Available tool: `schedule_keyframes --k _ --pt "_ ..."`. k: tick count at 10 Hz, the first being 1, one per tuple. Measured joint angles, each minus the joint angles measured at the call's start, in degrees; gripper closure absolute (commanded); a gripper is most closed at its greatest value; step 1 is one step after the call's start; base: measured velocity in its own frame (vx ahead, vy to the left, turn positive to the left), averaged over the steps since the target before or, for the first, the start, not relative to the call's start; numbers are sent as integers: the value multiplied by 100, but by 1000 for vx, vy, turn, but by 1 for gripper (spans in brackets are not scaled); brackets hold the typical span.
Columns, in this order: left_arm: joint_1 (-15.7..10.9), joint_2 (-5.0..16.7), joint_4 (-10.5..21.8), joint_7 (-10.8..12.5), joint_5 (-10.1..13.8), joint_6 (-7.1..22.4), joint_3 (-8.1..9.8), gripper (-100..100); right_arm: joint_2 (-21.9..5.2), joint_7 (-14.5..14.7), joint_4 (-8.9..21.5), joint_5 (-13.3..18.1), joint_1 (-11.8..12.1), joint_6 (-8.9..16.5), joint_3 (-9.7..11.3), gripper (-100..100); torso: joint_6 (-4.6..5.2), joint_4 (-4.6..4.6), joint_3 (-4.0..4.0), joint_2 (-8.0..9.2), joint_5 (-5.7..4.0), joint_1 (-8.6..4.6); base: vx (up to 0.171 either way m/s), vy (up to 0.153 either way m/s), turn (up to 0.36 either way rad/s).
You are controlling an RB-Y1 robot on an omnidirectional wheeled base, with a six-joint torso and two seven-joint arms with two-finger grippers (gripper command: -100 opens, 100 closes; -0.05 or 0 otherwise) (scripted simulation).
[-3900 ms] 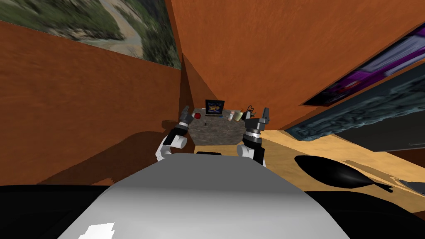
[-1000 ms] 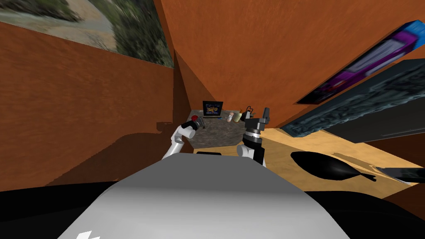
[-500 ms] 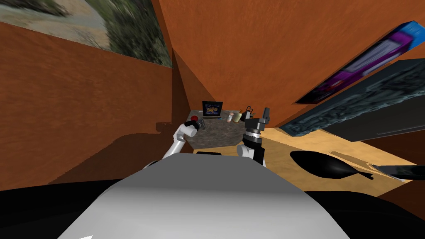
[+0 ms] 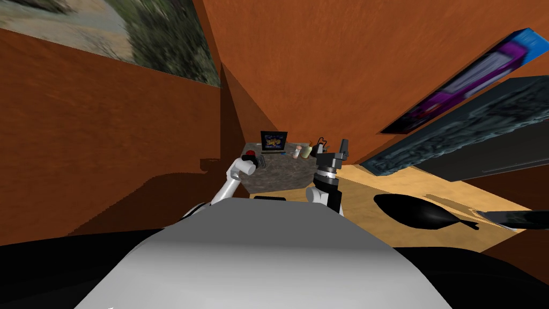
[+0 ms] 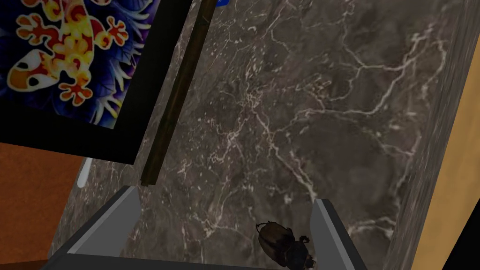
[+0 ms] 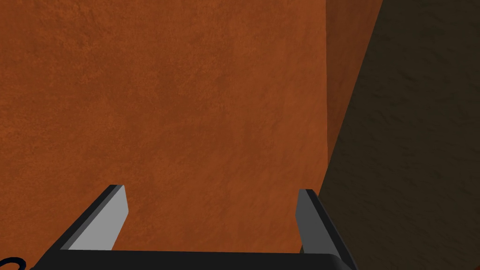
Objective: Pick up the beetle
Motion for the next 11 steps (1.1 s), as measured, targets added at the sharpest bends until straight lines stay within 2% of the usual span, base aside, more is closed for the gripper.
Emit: schedule_keyframes --k 8,11 --pt "-432 188 343 504 160 1148 -187 -100 0 0 0 0 0 0 0 0 -2 0 0 0 0 1 19 6 -17" --pt "-547 339 497 669 242 1562 -259 -100 0 0 0 0 0 0 0 0 -2 0 0 0 0 0 22 6 -19"
